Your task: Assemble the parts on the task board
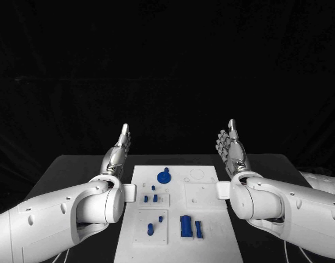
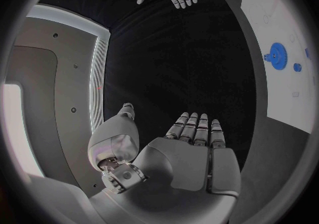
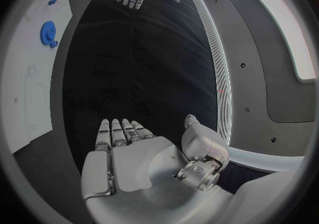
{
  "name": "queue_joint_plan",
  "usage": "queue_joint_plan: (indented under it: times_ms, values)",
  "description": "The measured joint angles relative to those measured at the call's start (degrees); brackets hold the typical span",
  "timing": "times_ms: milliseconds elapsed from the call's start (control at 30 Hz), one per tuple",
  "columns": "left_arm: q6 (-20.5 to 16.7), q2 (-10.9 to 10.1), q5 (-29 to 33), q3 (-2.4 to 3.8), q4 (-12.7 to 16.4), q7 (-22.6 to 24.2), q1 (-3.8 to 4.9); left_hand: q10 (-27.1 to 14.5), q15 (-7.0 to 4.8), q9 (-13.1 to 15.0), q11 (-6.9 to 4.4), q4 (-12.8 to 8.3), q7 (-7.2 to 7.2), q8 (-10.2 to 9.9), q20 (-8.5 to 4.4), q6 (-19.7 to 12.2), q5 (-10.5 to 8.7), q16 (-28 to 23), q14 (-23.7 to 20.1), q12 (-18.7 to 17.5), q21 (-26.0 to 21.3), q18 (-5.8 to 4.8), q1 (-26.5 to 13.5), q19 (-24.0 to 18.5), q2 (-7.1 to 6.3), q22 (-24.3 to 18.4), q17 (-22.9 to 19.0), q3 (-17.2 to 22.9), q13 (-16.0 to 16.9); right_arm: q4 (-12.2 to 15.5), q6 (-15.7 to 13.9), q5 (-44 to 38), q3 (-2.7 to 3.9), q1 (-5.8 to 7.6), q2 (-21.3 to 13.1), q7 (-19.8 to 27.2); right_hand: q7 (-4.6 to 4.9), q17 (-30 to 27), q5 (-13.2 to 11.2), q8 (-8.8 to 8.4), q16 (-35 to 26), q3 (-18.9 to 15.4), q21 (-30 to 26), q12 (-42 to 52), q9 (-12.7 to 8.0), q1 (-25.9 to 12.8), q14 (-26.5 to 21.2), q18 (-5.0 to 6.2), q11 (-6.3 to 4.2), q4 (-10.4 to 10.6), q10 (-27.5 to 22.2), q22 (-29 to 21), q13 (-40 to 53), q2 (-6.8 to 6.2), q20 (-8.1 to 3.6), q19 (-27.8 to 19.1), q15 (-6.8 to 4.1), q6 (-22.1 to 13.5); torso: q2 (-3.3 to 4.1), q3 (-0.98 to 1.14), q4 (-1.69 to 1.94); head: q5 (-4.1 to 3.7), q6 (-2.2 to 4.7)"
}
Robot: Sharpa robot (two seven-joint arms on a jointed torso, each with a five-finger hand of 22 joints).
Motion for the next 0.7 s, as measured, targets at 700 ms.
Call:
queue_joint_plan:
  times_ms: [700]
  values:
    - [-0.53,0.00,0.40,0.00,0.02,-0.47,0.00,-8.43,-0.05,0.01,-0.16,-2.03,-0.27,0.00,-0.49,-8.37,-0.48,-3.92,-3.36,0.00,0.00,-0.91,-10.72,-0.31,1.38,-5.12,-4.29,0.48,0.00,0.01,-0.95,0.68,0.00,0.00,0.00,0.24,0.00,0.03,0.00,0.00,0.00,0.00,0.00,0.00,0.03,0.00,0.00,0.01,0.00,0.00,0.00,-0.01,0.03,0.00,0.01,0.00,0.01,0.00,-0.01,0.01,0.00,0.01,0.01]
